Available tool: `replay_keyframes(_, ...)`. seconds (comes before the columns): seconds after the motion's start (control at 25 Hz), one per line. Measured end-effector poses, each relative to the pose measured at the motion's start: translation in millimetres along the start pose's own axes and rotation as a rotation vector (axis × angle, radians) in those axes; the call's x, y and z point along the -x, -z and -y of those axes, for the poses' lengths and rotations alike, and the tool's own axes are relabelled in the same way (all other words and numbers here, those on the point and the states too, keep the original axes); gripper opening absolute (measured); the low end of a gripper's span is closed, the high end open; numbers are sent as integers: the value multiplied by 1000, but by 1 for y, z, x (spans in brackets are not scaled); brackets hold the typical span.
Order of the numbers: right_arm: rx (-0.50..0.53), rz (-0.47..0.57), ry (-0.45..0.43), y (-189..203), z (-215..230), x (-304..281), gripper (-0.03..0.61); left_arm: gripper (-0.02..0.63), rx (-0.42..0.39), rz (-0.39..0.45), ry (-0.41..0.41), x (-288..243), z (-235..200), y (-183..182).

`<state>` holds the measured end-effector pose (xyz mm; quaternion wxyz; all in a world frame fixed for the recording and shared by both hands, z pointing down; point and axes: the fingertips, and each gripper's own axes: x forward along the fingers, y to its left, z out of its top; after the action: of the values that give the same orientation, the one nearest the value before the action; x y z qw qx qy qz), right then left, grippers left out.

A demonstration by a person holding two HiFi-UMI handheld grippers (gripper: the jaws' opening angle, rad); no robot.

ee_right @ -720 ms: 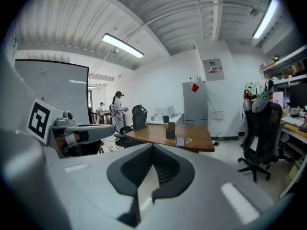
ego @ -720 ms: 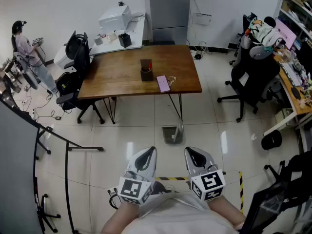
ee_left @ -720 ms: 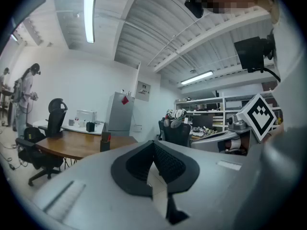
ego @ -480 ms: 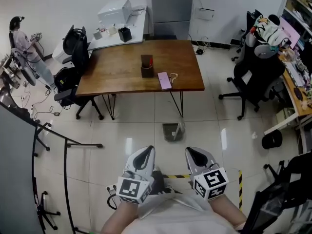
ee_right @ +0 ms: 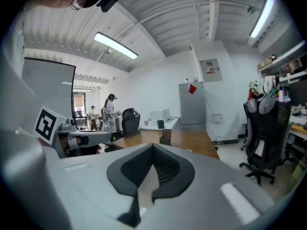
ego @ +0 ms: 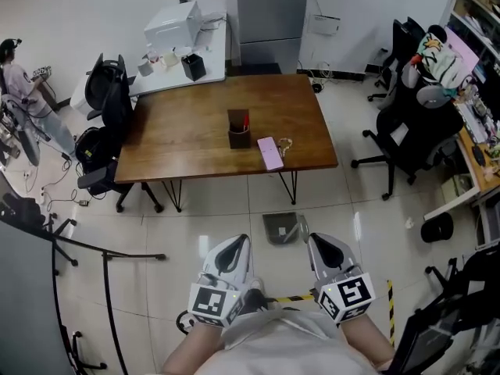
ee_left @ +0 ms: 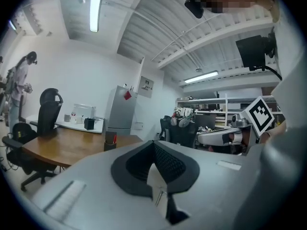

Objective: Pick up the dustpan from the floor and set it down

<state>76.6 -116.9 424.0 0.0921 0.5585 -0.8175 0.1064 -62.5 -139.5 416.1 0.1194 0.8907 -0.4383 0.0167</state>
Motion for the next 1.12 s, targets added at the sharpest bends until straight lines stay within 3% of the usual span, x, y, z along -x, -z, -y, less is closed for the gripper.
replay_keyframes(0.16, 13, -56, 92, 8, 17, -25, 2, 15, -4, -15, 42, -19, -17, 8)
replay_keyframes(0.32, 1, -159, 114, 34, 32, -44, 3, 15, 18, -45, 42, -32, -22, 21)
replay_keyframes(0.4, -15, -241, 103, 57, 40, -57, 127, 15, 39, -63, 34, -40, -24, 29)
replay_keyframes(0.48, -40, -340, 99, 87, 51, -71, 204, 15, 58, -82, 28, -47, -25, 37)
replay_keyframes(0.68, -110, -671, 93, 205, 91, -118, 305, 15, 82, -135, -3, -63, -39, 69)
replay_keyframes(0.88, -219, -930, 110, 319, 131, -161, 305, 15, 47, -164, -47, -81, -57, 128)
replay_keyframes(1.08, -326, -1083, 90, 383, 127, -166, 298, 15, -5, -130, -75, -94, -72, 151)
replay_keyframes(1.12, -340, -1089, 85, 386, 125, -167, 233, 15, -4, -129, -78, -96, -74, 152)
